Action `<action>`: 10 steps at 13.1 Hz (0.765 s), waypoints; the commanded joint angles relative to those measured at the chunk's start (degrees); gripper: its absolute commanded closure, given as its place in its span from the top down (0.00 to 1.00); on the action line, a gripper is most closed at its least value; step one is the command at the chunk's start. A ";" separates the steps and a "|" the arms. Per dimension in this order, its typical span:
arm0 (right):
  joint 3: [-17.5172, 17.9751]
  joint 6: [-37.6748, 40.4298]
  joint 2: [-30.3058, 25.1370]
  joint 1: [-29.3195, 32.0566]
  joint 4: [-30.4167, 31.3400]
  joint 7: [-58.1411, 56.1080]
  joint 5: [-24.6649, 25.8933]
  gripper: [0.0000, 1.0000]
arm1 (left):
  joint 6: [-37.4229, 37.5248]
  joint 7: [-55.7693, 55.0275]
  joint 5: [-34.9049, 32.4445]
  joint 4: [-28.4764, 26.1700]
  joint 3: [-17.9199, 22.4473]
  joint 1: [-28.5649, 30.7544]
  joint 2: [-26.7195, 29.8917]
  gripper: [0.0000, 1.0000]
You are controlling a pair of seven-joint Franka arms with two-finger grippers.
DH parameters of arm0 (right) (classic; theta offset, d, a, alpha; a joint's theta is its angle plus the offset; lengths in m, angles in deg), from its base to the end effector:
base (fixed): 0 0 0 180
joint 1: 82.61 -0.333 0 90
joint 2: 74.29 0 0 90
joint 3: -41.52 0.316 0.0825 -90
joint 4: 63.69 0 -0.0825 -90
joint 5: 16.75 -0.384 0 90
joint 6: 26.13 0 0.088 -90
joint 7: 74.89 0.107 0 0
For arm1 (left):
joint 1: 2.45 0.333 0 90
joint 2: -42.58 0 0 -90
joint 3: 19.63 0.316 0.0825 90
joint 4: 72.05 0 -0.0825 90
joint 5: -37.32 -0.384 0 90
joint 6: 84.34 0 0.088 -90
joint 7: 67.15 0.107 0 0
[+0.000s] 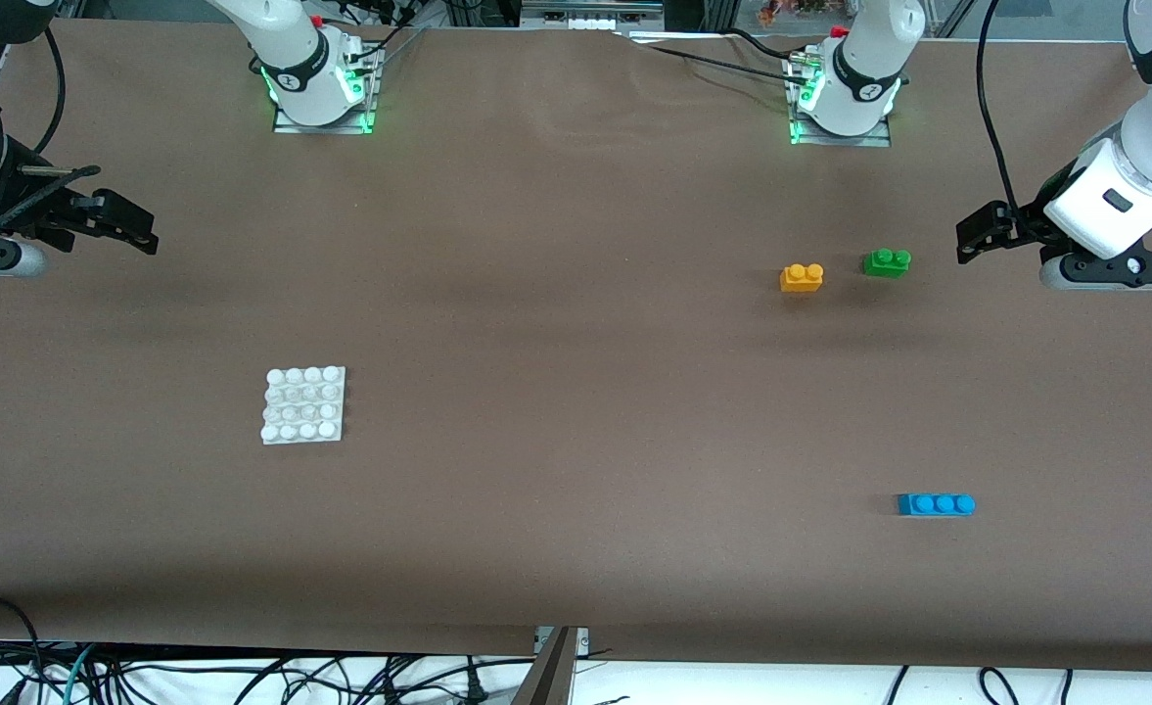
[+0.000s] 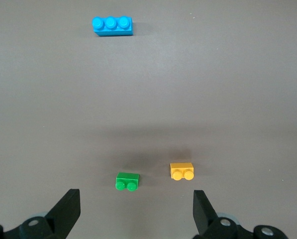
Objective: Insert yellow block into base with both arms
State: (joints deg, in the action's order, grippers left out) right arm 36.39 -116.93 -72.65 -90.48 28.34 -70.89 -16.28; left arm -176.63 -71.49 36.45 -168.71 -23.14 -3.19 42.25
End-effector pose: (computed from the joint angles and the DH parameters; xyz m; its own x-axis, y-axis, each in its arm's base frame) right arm 0.5619 0.0267 0.5931 0.9986 -0.0220 -0.0491 -0.0213 -0.9997 0.0142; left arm 0.5530 -0.0394 0.5698 0.9967 0.0012 -0.0806 -0.0005 -0.9998 -0.0209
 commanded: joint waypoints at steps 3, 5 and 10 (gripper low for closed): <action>-0.14 0.10 0.29 -0.04 -1.06 0.13 -0.64 0.99 | 1.32 0.74 0.43 1.82 0.08 0.21 -0.81 1.00; -0.23 0.01 0.38 0.05 -1.23 -0.04 -0.73 0.99 | 1.32 0.74 0.43 1.82 0.08 0.21 -0.81 1.00; -0.23 -0.17 0.56 0.05 -1.23 0.13 -0.73 0.99 | 1.32 1.09 0.43 1.82 0.08 0.56 -0.81 1.00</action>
State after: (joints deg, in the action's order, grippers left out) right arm 36.31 -117.35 -72.62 -90.48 28.34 -70.89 -16.28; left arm -176.63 -71.49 36.45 -168.71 -23.02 -2.98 42.24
